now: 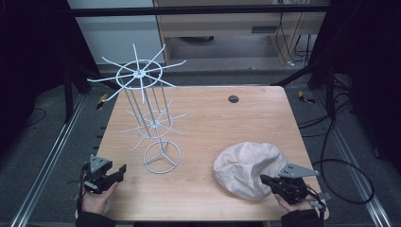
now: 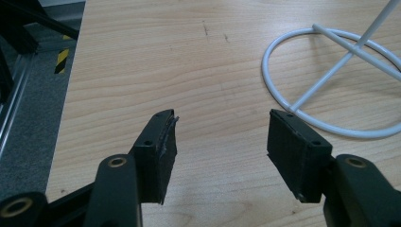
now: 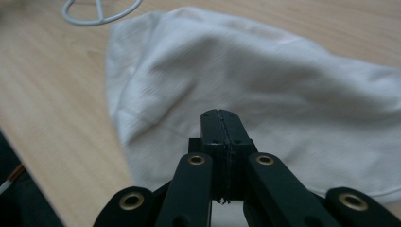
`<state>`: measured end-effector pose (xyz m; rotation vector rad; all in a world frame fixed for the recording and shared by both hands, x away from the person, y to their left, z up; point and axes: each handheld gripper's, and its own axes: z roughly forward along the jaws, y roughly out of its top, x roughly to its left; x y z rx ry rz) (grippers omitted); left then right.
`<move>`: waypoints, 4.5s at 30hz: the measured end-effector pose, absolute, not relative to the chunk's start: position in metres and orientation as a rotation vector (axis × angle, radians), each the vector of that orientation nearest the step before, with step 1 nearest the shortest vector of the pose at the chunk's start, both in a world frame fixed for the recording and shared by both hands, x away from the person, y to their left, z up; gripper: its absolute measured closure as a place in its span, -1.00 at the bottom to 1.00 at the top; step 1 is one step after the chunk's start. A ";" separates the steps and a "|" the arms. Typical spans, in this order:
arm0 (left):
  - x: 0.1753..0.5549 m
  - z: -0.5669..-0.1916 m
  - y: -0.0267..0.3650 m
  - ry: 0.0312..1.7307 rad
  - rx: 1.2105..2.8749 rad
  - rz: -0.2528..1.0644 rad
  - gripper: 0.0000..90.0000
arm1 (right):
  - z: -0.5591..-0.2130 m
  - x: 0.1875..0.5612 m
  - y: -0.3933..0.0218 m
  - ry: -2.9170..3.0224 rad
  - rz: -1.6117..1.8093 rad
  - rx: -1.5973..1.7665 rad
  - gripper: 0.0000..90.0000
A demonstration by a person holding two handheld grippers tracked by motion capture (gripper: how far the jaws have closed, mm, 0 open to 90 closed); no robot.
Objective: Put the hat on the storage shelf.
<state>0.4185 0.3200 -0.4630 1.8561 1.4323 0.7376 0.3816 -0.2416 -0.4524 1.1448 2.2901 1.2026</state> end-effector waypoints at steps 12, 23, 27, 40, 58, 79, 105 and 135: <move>0.419 -0.464 0.320 1.436 1.854 0.740 -0.06 | -0.464 0.382 -0.218 2.382 1.229 1.104 1.00; 0.420 -0.464 0.319 1.437 1.858 0.741 -0.06 | -0.465 0.400 -0.181 2.344 1.224 1.094 1.00; 0.421 -0.464 0.319 1.437 1.862 0.743 -0.06 | -0.466 0.406 -0.173 2.344 1.225 1.105 1.00; 0.423 -0.465 0.317 1.432 1.868 0.740 -0.06 | -0.467 0.426 -0.158 2.287 1.253 1.154 1.00; 0.424 -0.465 0.318 1.440 1.862 0.740 -0.06 | -0.423 0.429 -0.226 2.043 1.352 1.229 1.00; 0.425 -0.466 0.317 1.428 1.871 0.741 -0.06 | -0.467 0.491 -0.258 2.010 1.144 1.410 1.00; 0.423 -0.466 0.317 1.415 1.878 0.737 -0.06 | -0.466 0.434 -0.267 2.151 1.023 1.347 1.00; 0.423 -0.466 0.317 1.417 1.881 0.743 -0.07 | -0.425 0.408 -0.242 2.251 1.101 1.046 0.74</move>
